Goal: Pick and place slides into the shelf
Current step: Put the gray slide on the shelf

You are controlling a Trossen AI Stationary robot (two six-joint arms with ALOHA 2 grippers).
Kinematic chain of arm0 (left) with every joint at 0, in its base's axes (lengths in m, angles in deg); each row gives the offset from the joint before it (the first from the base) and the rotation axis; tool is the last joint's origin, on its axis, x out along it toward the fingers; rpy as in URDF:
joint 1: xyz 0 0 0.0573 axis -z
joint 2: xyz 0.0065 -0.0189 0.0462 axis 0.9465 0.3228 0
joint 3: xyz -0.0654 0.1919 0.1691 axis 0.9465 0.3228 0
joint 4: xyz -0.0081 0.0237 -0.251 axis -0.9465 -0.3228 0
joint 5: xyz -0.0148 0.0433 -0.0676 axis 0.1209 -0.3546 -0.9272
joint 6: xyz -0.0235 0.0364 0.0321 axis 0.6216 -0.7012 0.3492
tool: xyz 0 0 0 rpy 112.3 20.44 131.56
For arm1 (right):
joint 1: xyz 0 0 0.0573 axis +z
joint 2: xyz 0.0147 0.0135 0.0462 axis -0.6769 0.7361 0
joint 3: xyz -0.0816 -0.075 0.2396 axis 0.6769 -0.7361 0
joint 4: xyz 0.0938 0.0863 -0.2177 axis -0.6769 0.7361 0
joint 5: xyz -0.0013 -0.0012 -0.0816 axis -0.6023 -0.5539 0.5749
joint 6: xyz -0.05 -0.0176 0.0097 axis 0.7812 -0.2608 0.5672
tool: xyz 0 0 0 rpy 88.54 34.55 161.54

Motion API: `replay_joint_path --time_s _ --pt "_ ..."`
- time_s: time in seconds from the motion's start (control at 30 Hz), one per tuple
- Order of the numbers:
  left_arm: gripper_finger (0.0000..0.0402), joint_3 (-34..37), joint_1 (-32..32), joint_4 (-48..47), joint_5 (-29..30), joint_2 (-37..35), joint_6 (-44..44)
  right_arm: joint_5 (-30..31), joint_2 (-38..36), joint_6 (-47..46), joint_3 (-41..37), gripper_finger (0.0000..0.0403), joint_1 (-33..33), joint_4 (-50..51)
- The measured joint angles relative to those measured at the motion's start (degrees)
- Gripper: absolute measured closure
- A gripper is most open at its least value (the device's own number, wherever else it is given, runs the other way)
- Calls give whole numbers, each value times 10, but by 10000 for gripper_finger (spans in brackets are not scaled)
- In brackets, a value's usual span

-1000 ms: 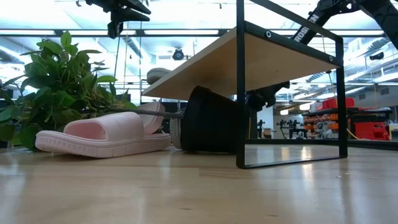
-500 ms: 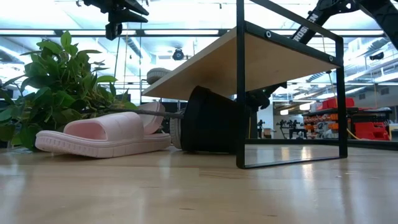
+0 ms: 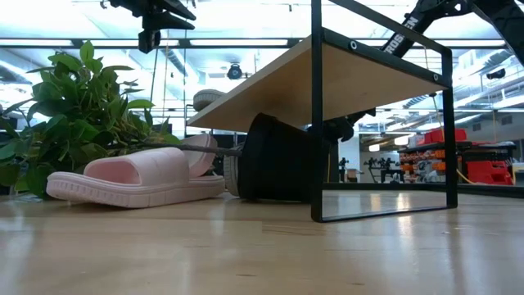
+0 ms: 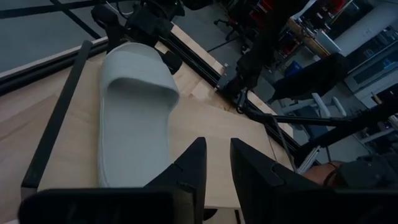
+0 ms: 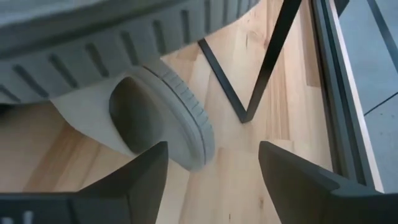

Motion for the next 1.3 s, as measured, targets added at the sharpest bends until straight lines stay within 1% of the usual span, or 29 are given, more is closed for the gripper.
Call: replay_joint_path --time_s 0.23,0.43,0.63,1.0,1.13,1.3 --pt "323 0 0 0 -25 0 8 14 18 -8 0 142 10 -4" --pt "328 0 0 0 -25 0 17 12 27 -12 0 143 12 -5" --pt "324 0 0 0 -25 0 18 11 27 -13 0 144 16 -9" --pt "329 0 0 0 -25 0 18 7 27 -18 0 169 16 -9" --pt "325 0 0 0 -25 0 18 15 27 -53 0 174 14 -36" --pt "326 0 0 0 -25 0 18 -1 27 -82 0 171 11 -54"
